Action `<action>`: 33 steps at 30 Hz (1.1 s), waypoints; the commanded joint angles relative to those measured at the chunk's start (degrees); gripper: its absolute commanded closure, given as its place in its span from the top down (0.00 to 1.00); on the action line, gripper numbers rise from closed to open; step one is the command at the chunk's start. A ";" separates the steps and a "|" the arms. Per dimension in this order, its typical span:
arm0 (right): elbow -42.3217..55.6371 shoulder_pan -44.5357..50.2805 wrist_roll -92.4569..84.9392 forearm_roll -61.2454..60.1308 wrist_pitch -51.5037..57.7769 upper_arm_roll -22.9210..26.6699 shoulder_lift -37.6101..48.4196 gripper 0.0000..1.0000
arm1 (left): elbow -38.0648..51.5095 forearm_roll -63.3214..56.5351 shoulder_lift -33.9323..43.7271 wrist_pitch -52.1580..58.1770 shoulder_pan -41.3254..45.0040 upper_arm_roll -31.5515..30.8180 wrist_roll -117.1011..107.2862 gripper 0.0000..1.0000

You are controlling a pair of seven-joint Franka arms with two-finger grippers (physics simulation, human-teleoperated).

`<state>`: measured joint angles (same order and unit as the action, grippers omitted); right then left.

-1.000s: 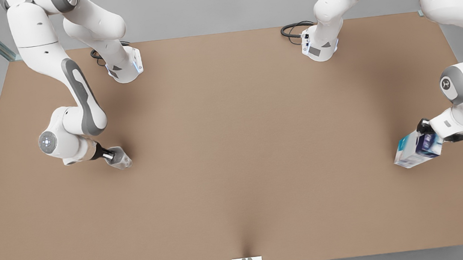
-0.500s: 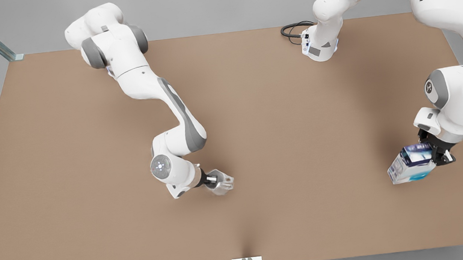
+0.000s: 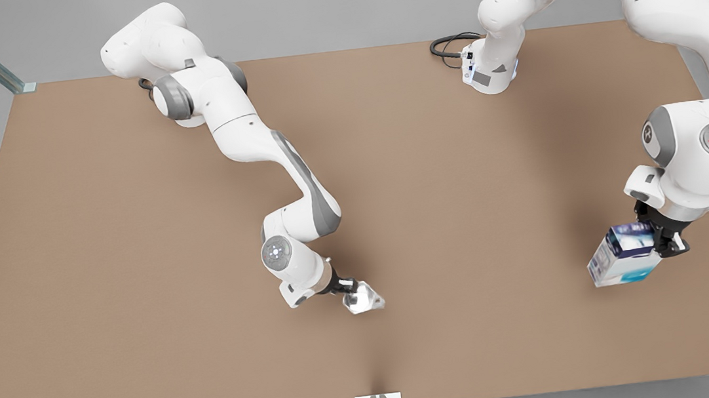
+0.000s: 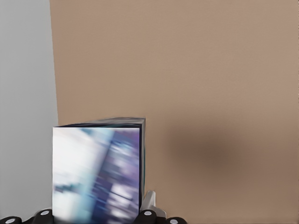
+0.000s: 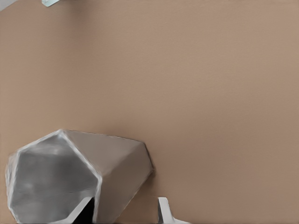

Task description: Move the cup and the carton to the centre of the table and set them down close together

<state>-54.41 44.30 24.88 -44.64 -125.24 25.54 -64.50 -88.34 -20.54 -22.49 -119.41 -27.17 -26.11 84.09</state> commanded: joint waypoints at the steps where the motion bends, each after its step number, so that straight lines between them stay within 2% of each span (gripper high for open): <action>1: 0.00 0.00 -0.01 0.00 0.00 -0.06 -0.01 1.00 | 0.10 0.32 -0.01 0.23 0.01 0.01 -0.07 0.48; 5: 0.00 0.00 -0.01 0.00 0.00 -0.06 0.08 1.00 | 0.71 0.94 0.52 3.91 1.59 -0.08 -0.68 0.48; 8: 0.00 0.35 0.08 0.00 0.09 -0.06 0.43 1.00 | 4.49 0.85 0.25 10.07 6.25 -0.08 -4.11 0.47; 16: -0.70 0.26 0.35 0.52 0.97 -0.15 5.00 1.00 | 6.51 1.11 0.69 16.84 18.47 -0.17 -14.04 0.47; 20: -3.51 -0.79 0.00 7.19 12.30 0.21 14.75 1.00 | 10.73 1.20 0.25 24.05 27.96 0.89 -19.49 0.47; 21: -7.99 -1.76 -8.69 19.31 18.18 0.21 20.46 1.00 | 10.73 1.11 -0.10 24.75 30.85 0.80 -23.97 0.47; 23: -22.67 -7.29 -22.06 38.40 25.92 0.21 38.74 1.00 | 10.91 1.29 -0.45 24.75 33.94 0.71 -29.51 0.47; 24: -23.02 -20.45 -24.35 44.90 30.23 -10.31 44.71 1.00 | 11.79 1.29 -1.59 24.75 35.26 0.45 -33.46 0.47; 25: -24.60 -29.87 -24.00 50.71 31.02 -17.89 49.55 1.00 | 12.05 1.29 -1.59 24.58 35.61 0.18 -35.40 0.48; 26: -27.68 -35.07 -24.00 50.97 31.11 -21.24 53.86 1.00 | 13.55 1.29 -2.29 24.84 36.57 0.09 -36.46 0.47; 33: -28.30 -36.57 -23.74 50.97 32.87 -21.33 54.48 1.00 | 16.71 1.29 -8.09 23.26 43.78 -0.70 -42.79 0.48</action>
<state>-83.17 7.75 1.14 6.33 -92.60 4.21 -10.03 -71.58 -21.35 -31.41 -97.56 16.47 -27.53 41.28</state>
